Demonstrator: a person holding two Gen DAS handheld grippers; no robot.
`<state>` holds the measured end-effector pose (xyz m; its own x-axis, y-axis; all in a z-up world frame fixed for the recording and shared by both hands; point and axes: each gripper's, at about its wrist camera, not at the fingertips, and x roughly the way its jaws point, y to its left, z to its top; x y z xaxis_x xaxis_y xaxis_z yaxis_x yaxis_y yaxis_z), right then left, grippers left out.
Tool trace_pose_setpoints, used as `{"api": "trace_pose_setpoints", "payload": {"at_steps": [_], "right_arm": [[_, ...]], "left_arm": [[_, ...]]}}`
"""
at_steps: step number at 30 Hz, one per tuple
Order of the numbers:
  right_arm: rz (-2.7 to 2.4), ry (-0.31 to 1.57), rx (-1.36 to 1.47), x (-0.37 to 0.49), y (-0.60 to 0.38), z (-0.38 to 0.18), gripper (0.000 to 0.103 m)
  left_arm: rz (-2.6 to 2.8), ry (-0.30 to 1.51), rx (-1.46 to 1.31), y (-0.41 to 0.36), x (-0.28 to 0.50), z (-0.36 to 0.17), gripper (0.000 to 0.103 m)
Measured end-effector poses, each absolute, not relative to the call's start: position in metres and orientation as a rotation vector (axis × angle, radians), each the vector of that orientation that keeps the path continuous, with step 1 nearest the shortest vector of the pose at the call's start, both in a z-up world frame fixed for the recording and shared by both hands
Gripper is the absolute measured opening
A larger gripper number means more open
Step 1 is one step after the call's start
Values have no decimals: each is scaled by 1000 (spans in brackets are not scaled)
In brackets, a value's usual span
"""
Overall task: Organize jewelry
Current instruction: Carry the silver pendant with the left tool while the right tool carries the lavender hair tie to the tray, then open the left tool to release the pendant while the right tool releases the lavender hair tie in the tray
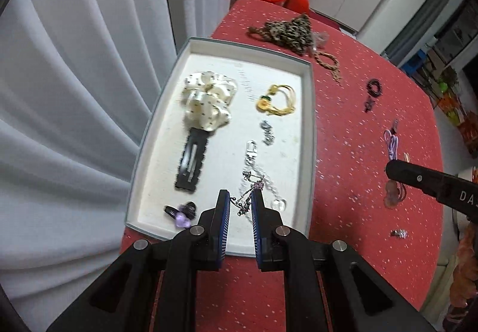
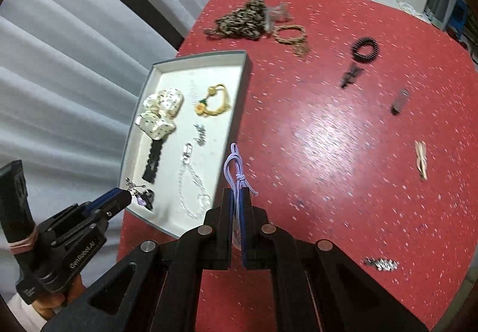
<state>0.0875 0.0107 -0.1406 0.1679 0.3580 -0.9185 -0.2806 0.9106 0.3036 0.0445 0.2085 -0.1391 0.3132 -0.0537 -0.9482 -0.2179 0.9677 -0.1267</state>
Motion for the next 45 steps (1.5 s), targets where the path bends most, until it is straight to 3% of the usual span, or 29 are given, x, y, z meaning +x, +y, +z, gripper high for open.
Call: {"api": "trace_pose_setpoints", "payload": {"at_steps": [15,45], "right_arm": [[535,1297,33,132,70,-146,4],[537,1356,-30,207,129,-235,4]], "left_arm": [[150,1245,-287,235,71,-162,16],[193,1257,-253,236,120,-225,16]]}}
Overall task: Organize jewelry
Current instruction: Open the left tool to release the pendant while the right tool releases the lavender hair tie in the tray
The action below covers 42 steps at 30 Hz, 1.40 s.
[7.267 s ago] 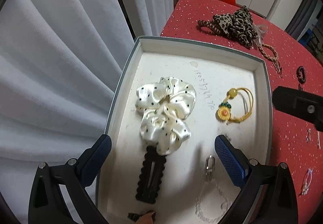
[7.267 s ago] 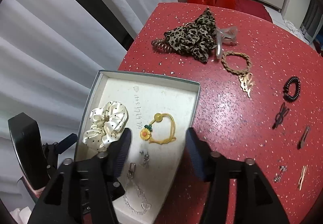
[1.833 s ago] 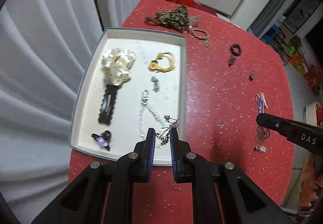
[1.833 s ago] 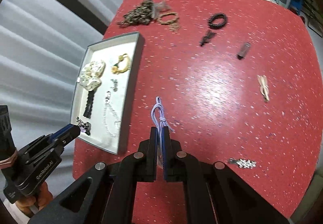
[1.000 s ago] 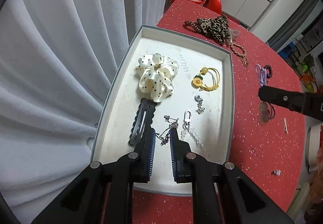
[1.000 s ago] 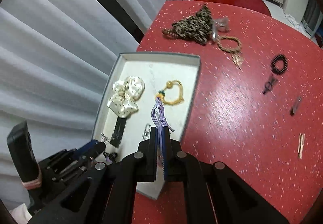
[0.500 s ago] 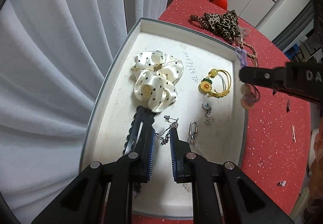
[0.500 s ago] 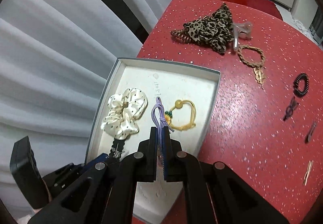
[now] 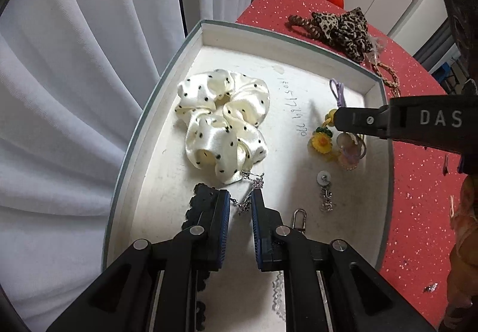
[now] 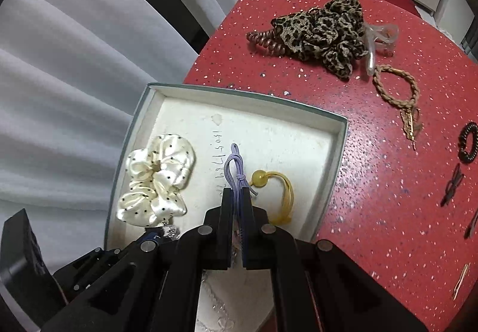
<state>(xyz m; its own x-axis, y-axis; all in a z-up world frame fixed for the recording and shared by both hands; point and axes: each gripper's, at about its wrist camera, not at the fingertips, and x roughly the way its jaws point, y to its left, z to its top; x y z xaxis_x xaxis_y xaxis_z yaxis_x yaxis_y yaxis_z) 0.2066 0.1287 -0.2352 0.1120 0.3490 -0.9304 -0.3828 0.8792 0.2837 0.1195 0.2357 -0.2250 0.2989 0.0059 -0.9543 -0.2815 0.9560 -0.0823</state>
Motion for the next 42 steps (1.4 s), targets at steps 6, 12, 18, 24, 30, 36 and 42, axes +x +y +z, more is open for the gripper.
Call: {"api": "trace_pose_setpoints", "payload": {"at_steps": [6,12,18,24,30,36,42], "right_arm": [[505,1391,1,213,125,-255,4],[505,1393,4,213,125,-259,5],[509,1409,11,215,123,-256,19],[520,1392,16,211,114,-241,31],[530,1376,27,205,109,-228,38],[529,1354,38,197,101,-210,39],[517,1344,35,188,88,-194,41]], "left_arm": [[196,1241,-193,228,122,-225,16],[213,1238,-165,224,124,-227,16],[223,1245,-153,221,126,-227,16],[228,1261,-154,222,124,-228,50],[244,1228,-143,221,122,-219,79],[243,1232,-143,220,117,-216,79],[241,1244,-140,218,108,-211,79]]}}
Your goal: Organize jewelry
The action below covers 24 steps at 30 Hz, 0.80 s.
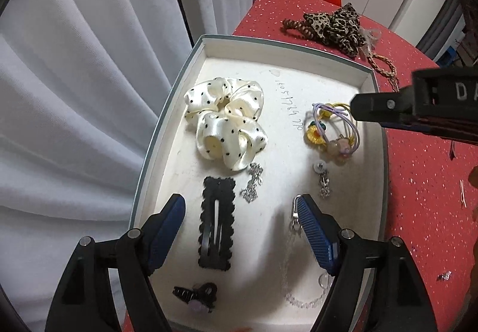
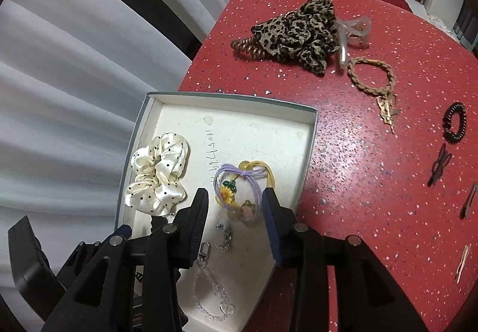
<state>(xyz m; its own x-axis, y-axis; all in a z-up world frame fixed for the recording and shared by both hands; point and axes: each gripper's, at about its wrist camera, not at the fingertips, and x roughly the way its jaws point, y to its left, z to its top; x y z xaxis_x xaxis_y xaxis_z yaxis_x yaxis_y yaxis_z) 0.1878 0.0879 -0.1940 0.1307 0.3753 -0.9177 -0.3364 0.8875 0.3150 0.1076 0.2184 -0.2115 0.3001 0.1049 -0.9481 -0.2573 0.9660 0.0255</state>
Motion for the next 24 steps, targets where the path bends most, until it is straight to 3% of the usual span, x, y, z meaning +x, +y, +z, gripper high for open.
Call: {"api": "trace_pose_setpoints", "payload": {"at_steps": [2,4,5,24], "right_arm": [[508,1343,12,183,87,-192,41],[505,1344,-1,179,86,-189,41],[504,1345,-4,178,86,-189,41],[464,1369,-19,134,61,-183,50]], "left_arm": [[249,1250,-160,221,103,-210,79],[255,1257,-171,222,97,-207,102],[265,1248,-169,223,93,-205,103],[274,1276,-161,219,65,-188,103]]}}
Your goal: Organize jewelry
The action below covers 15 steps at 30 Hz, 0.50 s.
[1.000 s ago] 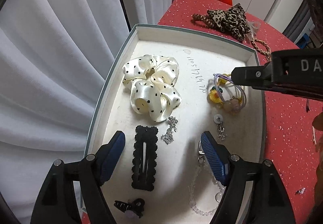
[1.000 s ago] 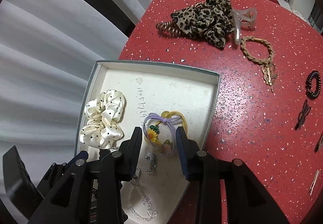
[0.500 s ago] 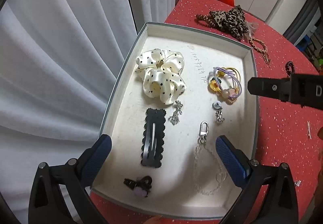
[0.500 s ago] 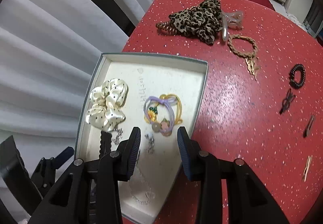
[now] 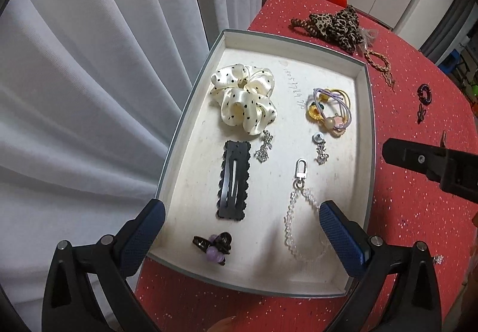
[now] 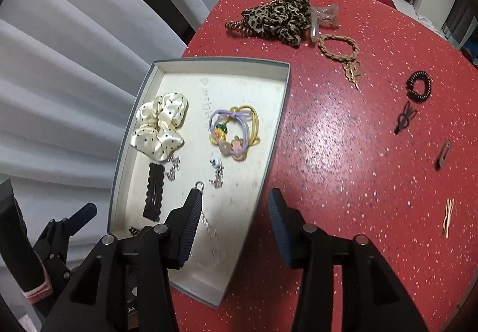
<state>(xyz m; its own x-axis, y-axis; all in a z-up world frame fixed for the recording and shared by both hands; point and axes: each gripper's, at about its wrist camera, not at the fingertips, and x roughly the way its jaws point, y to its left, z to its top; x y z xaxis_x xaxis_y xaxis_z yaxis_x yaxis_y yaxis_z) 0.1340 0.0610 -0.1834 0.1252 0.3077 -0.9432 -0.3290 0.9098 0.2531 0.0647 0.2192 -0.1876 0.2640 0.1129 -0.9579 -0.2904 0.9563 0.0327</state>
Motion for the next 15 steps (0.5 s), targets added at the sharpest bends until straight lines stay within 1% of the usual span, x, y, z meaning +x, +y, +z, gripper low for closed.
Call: {"api": "trace_pose_setpoints", "payload": {"at_steps": [5,15], "right_arm": [[449,1391,-32,127,58,-186,53],[427,1426,-59,112,55,-195,53]], "left_arm": [[289,1286,-160,219,58,-189,103],[275,1311,-153,220,47,-191,103]]}}
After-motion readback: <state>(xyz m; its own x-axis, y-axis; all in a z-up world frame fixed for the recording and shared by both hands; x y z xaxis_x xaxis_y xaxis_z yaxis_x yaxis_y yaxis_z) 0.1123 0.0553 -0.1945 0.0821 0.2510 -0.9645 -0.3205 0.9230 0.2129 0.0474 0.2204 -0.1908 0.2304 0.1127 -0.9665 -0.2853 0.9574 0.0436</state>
